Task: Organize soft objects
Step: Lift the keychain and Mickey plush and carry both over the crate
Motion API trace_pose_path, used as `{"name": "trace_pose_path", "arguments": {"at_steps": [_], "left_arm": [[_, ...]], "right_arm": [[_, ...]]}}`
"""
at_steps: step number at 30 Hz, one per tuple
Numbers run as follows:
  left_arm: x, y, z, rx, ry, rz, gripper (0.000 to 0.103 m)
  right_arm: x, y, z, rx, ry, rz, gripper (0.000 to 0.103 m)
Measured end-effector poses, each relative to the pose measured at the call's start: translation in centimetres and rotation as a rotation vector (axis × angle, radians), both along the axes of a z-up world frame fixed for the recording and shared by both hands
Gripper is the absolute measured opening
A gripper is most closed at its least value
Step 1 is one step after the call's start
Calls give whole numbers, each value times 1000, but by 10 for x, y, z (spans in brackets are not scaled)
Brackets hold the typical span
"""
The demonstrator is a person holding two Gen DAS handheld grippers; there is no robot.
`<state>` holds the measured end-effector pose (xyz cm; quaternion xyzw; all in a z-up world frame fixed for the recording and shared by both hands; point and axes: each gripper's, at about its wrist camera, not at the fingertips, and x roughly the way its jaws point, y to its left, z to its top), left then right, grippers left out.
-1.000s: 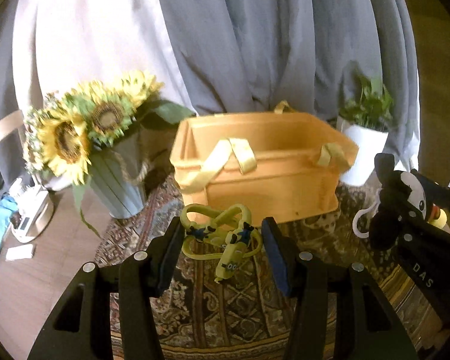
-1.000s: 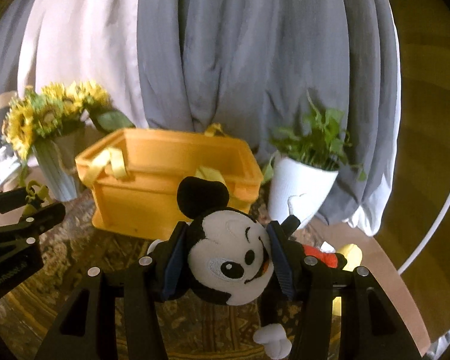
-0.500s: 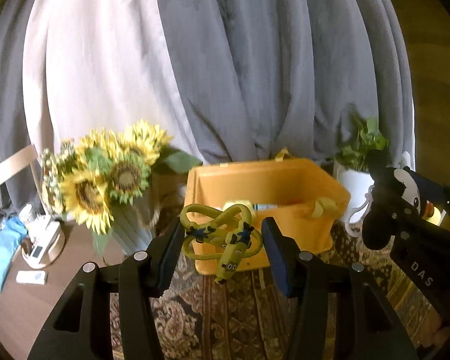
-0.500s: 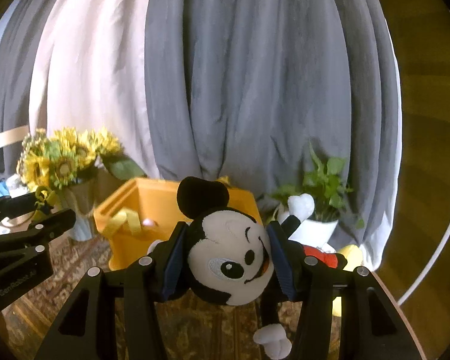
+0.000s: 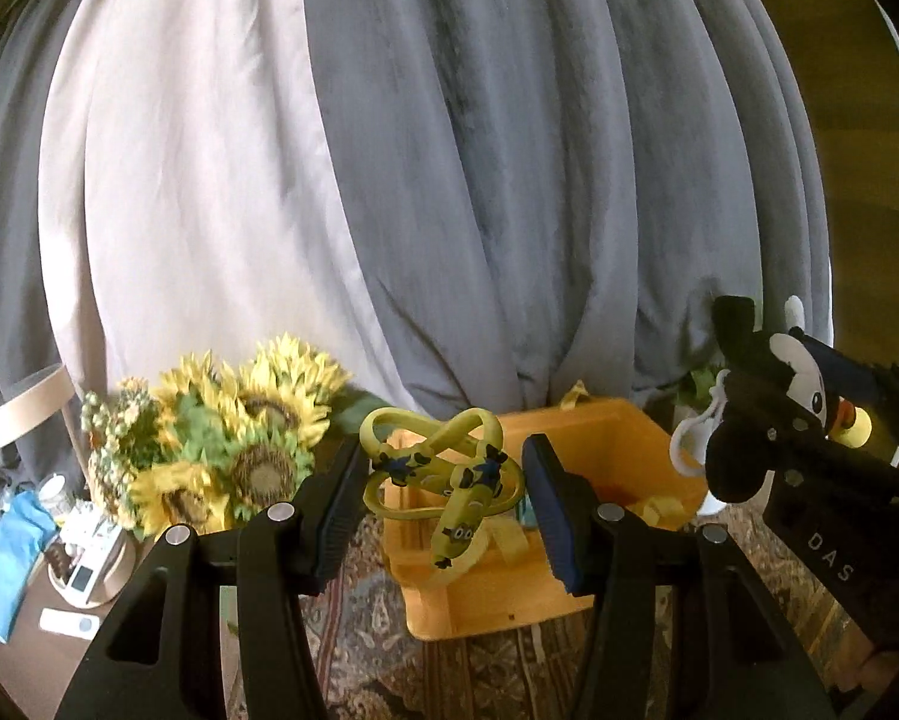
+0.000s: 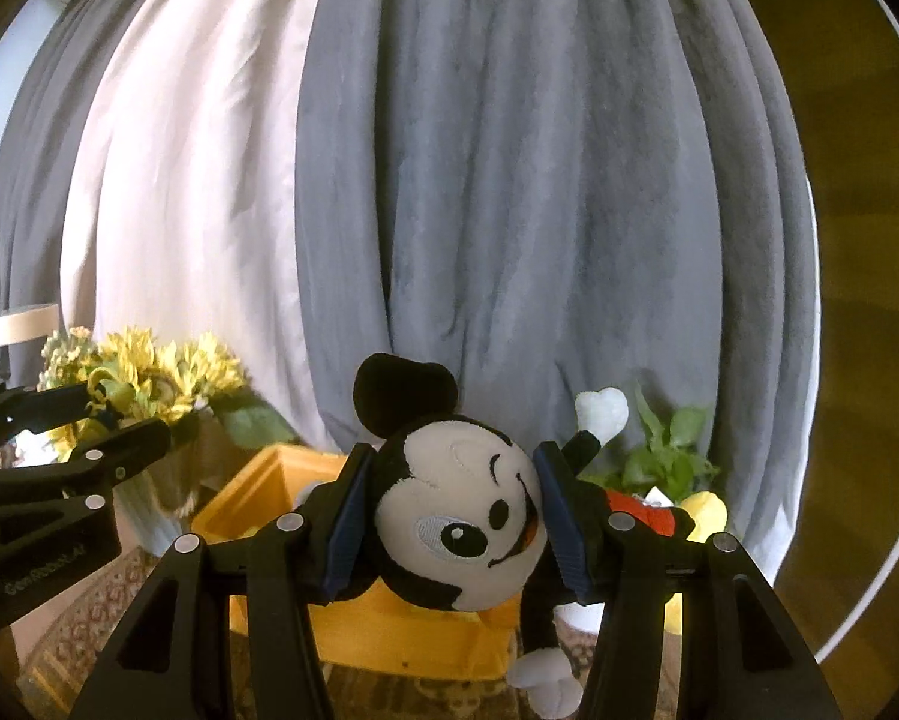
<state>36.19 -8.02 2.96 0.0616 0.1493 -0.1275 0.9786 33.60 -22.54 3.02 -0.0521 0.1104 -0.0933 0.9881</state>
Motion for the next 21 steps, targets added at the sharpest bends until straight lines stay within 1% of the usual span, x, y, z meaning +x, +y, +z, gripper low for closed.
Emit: {"name": "trace_pose_path", "arguments": {"at_steps": [4,9,17,21], "left_arm": [[13,1,5,-4,-16,-5,53],[36,-2,7,-1,-20,-15,53],[78,-11,-3,-3,12,-34,53],[100,-14,-11,-2,49,-47,53]], "right_arm": [[16,1,5,-13,-21,14,54],[40,1,7,-22,-22,27,55],[88,-7,-1,7,26,83,55],[110,-14,-9,40,62,112,55]]}}
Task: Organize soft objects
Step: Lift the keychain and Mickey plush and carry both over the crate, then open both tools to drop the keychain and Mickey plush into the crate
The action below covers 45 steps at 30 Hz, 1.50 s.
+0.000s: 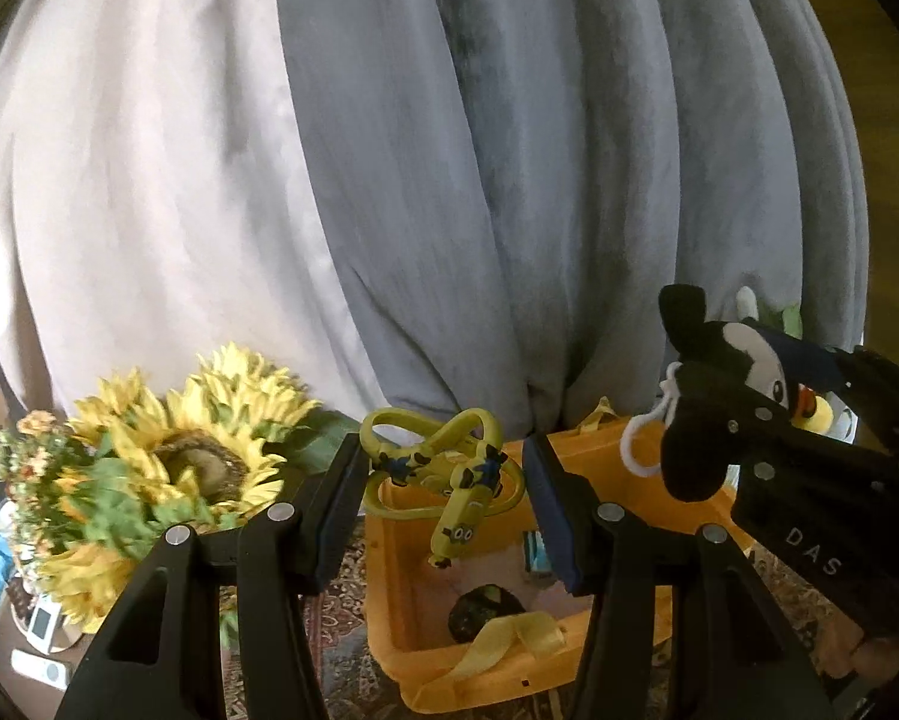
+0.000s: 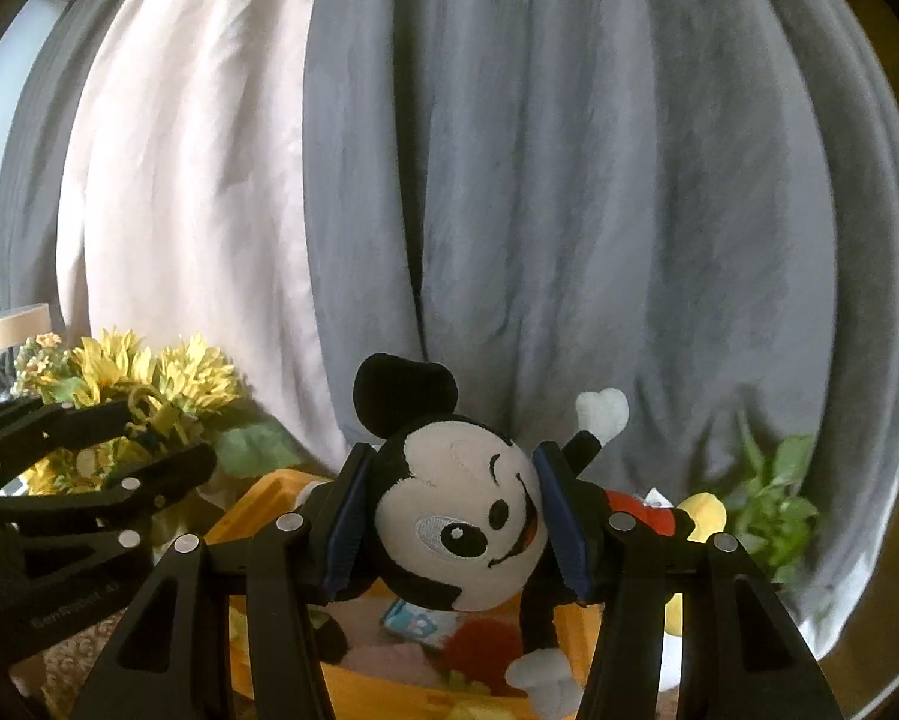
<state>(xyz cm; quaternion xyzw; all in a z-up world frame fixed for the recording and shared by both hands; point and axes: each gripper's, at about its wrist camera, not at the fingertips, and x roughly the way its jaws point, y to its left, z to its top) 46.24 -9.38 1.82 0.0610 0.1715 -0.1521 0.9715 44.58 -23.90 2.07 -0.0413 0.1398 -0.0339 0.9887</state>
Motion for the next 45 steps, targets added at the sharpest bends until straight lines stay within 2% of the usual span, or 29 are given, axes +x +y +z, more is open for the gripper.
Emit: {"name": "trace_pose_path", "arguments": {"at_steps": [12,22,27,29,32,36,45], "left_arm": [[58,-19,-44,57,146,-46,53],[84,-34,-77,118,238,-75,53],[89,-34,-86,111,286,-94,62],[87,-35,-87,115,285,-95,66],[88,-35,-87,114,283,-90,69],[85,-32,-85,112,280,-78,71],[57,-17,-65,75,242,-21,73]], "right_arm": [[58,-12,-35,74,141,71,55],[92,-13,-64,109,265,103,56],[101,-16,-73,171,319,130,59],[101,-15,-73,173,323,133,61],[99,-14,-70,168,309,130,70],[94,-12,-65,144,296,121,71],[62,-23,-46,174,264,51,71]]}}
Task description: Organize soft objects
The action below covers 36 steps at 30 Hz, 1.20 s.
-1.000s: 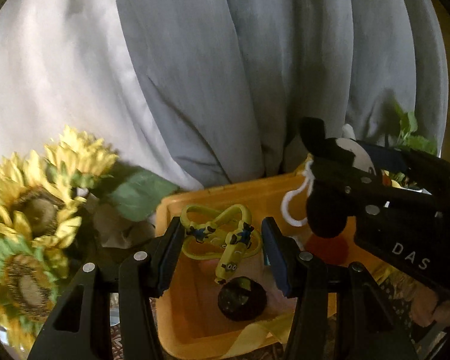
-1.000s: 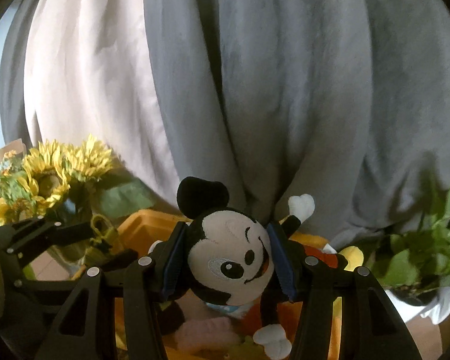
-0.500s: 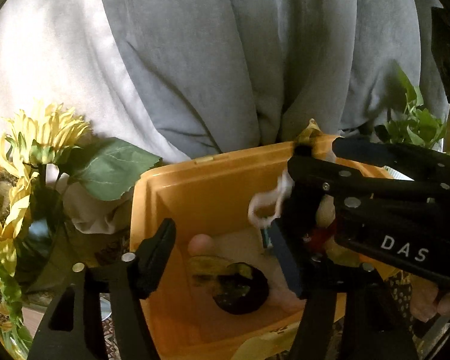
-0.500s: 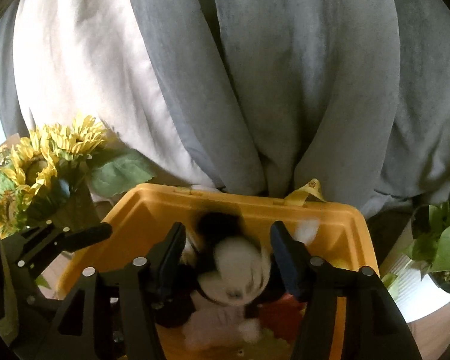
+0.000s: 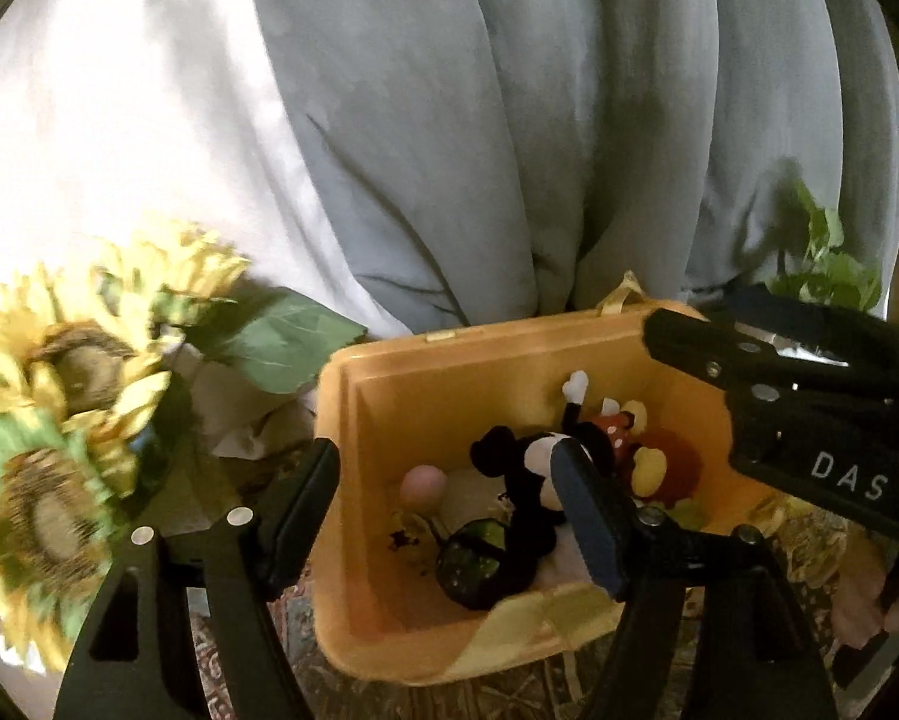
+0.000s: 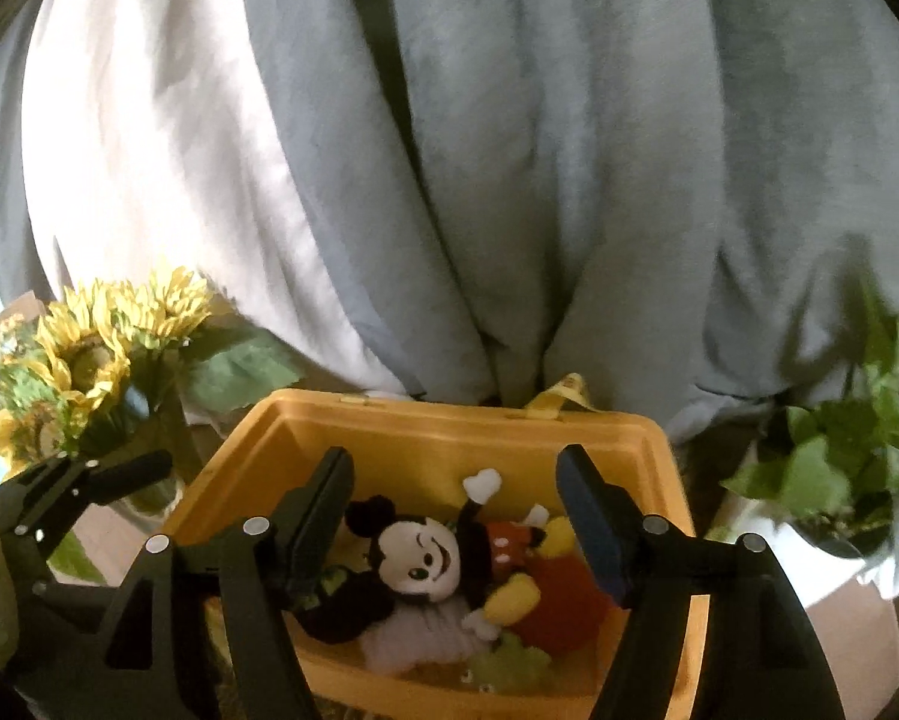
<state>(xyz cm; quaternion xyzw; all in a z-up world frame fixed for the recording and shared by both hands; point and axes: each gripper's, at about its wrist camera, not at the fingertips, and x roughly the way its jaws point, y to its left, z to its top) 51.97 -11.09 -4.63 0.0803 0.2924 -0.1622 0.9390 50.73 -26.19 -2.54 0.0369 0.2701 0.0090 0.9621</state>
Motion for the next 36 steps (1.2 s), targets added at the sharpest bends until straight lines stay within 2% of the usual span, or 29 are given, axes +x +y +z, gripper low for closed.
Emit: {"name": "trace_pose_path", "arguments": {"at_steps": [11,14,17,22,25,30,36], "left_arm": [[-64,18,43,-3,-106,81,79],[-83,27,52,-3,-136,114,84],[-101,36,59,-4,-156,140,88],[-133,50,68,13,-204,170,98],[-153,63,72,23,-235,191,102],[-185,85,77,24,-275,190,103],[-212,99,79,8,-276,166,103]], "right_arm": [[-65,7,27,-13,-42,-41,71],[-83,13,32,-17,-45,-50,71],[-99,21,35,-18,-51,-66,76],[-132,35,37,-16,-56,-105,77],[-151,43,38,-19,-59,-139,82],[-183,59,39,-21,-69,-183,85],[-218,73,44,-26,-85,-220,86]]}}
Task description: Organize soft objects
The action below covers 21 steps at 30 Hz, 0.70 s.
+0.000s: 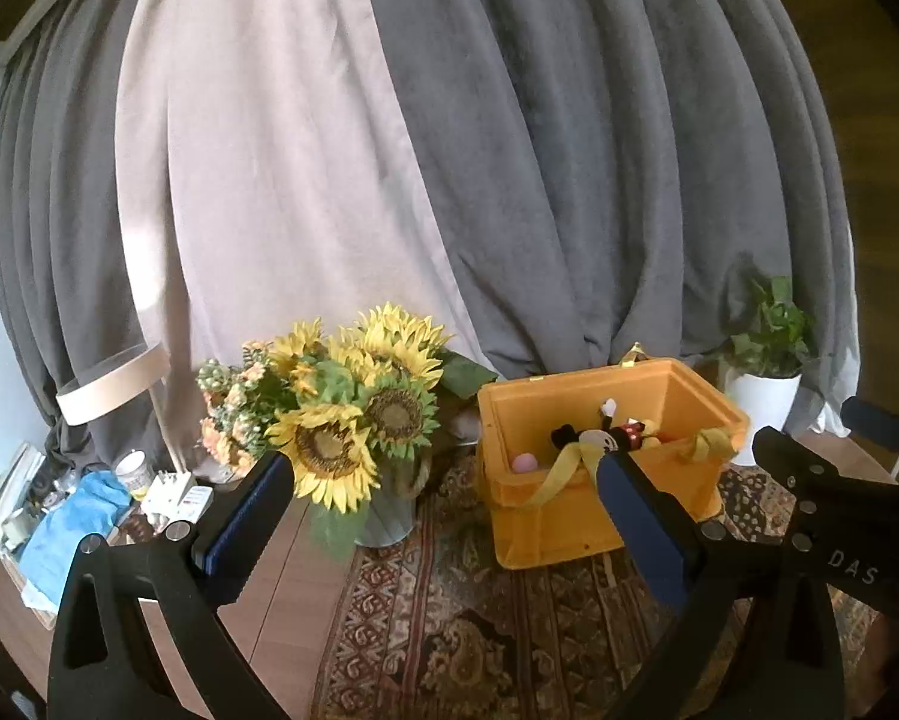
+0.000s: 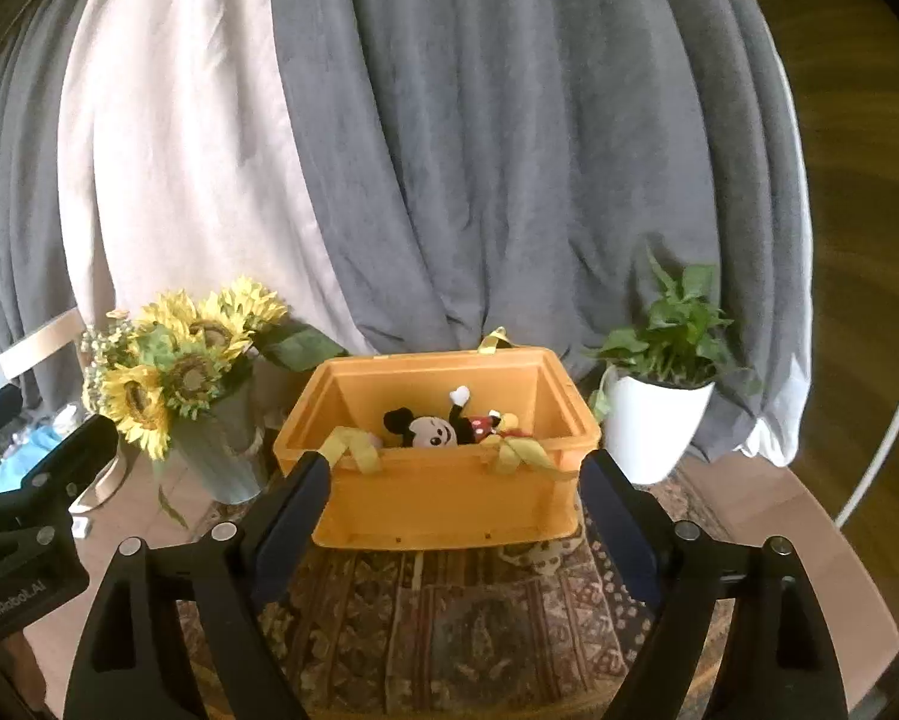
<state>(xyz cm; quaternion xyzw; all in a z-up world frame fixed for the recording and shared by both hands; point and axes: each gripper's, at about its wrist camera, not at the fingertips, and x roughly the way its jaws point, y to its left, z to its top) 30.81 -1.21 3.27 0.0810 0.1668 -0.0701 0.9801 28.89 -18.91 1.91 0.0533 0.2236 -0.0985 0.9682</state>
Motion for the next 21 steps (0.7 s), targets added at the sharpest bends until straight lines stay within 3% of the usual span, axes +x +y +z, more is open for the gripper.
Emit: {"name": "trace_pose_path", "arguments": {"at_steps": [21], "left_arm": [[-115,-4,3,-51,-22,41,103]], "right_arm": [[-106,-7,19,-24,-37,55,91]]}}
